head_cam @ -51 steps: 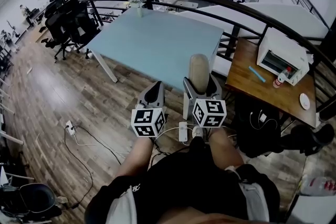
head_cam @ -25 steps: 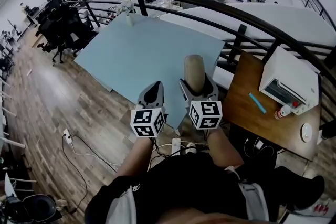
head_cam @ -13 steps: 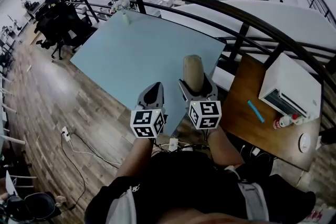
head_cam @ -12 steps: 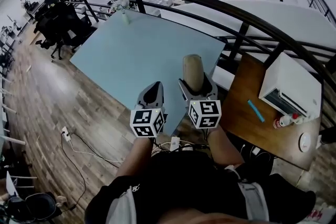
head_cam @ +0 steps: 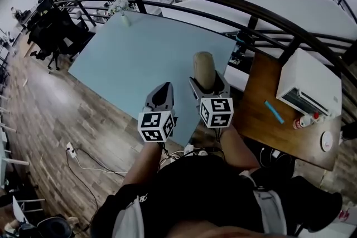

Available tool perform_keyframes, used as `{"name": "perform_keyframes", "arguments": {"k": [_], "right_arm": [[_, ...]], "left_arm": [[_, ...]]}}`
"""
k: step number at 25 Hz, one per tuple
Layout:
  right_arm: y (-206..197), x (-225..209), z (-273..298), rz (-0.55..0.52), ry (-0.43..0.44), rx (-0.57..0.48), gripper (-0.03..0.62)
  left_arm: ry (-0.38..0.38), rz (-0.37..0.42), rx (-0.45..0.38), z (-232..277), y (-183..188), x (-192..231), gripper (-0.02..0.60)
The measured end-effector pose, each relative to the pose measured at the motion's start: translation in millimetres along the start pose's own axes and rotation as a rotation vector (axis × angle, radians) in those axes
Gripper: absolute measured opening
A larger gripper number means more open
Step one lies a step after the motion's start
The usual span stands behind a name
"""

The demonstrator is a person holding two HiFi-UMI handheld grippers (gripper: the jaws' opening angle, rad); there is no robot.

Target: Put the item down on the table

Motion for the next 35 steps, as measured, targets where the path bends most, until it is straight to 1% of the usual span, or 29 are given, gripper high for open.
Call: {"name": "perform_keyframes", "arguments": {"k": [7, 18, 23, 30, 35], "right_arm": [[-16.5, 7.8, 35.2, -0.024, -0.006, 0.065, 0.391], [-71.3, 3.0, 91.4, -0.009, -0.015, 0.244, 0.393], [-109.3, -2.4, 106.6, 0.043, -0.003, 0.351, 0.394], [-171.3, -7.9, 112.8, 0.065, -0.007, 0.529, 0.394], [-196.9, -8.0, 114.1, 0.033, -0.020, 0.602, 0.394]], "left_arm": [[0.015, -0.004, -0.019, 0.4, 5.6, 22.3, 0.014], [0.089, -0.014, -0.021, -9.3, 5.9, 50.4, 0.014], [0.120, -0.016, -0.016, -13.0, 4.8, 57.6, 0.014], [0.161, -0.011, -0.005, -19.7, 4.4, 63.9, 0.014], [0.179, -0.010, 0.005, -22.4, 2.9, 65.9, 0.014]]}}
Point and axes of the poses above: the fingertips, and each gripper's own axes: z forward along the fingers, x to its left, y out of its top, the point moved 9 cm from there along -z, backward along the fingers, and after that the axes turned 1 degree about -x, right-handed, at the moved point
